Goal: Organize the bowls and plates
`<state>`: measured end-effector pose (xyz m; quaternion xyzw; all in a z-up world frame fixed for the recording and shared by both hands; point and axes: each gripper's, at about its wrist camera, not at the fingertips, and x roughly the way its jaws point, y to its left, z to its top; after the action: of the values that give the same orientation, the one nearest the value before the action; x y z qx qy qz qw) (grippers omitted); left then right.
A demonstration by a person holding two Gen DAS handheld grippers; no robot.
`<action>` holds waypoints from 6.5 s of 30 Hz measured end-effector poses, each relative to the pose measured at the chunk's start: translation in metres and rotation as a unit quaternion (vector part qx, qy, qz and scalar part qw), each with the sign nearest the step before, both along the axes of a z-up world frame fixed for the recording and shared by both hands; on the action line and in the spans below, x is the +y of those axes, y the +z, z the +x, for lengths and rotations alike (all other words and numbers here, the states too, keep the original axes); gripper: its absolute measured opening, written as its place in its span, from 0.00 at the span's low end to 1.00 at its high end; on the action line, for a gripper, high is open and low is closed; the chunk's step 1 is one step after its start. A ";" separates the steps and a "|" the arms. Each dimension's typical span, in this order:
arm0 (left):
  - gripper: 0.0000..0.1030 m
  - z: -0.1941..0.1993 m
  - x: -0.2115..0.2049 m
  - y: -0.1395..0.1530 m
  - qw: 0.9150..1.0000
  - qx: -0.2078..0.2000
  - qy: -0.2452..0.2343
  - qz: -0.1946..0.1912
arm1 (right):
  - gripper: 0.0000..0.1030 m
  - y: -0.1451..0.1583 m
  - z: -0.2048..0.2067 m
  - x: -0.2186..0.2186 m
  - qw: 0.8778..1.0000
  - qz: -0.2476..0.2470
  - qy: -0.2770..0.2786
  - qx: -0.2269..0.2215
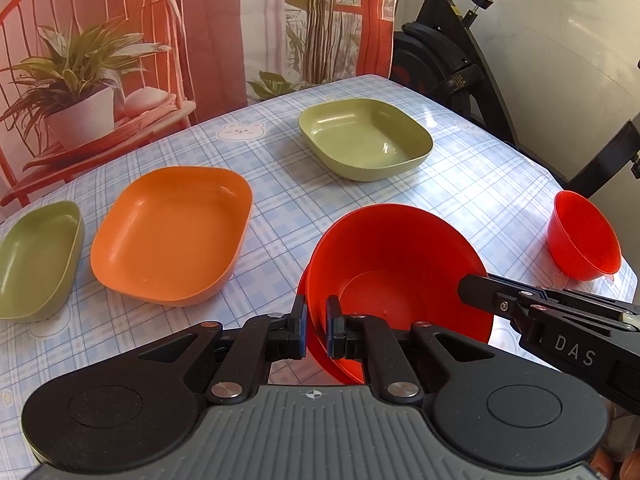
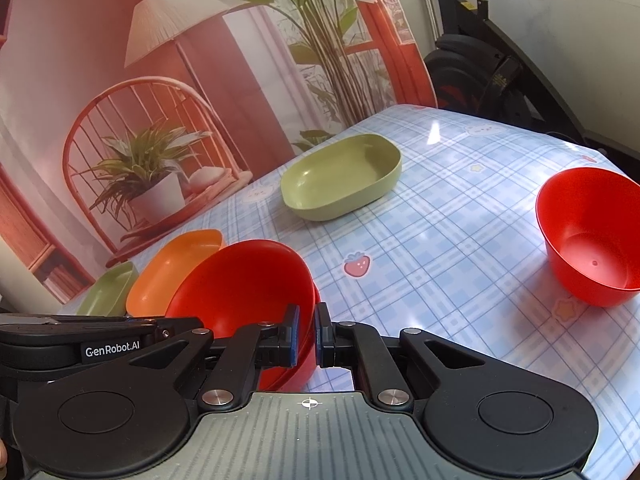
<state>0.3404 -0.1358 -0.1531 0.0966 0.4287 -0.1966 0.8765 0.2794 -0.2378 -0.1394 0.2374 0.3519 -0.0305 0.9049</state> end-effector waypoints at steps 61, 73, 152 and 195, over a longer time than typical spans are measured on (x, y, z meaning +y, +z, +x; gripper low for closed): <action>0.43 0.007 -0.174 -0.022 0.987 -0.036 -0.138 -0.074 | 0.12 -0.028 -0.076 -0.174 0.969 -0.130 -0.205 -0.037; 0.48 0.005 -0.180 -0.033 0.987 -0.014 -0.141 -0.076 | 0.07 -0.033 -0.077 -0.178 0.971 -0.114 -0.208 -0.035; 0.13 -0.012 0.033 0.005 0.987 -0.034 0.087 -0.130 | 0.07 0.017 -0.006 0.028 0.995 -0.095 -0.005 -0.017; 0.15 0.011 0.132 0.090 0.979 -0.114 0.114 -0.125 | 0.13 0.065 0.006 0.037 0.991 -0.117 -0.006 -0.066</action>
<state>0.3514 -0.0038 -0.0630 -0.0414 0.3057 -0.1352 0.9416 0.2857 -0.2010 -0.0749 0.1331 0.2835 -0.0614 0.9477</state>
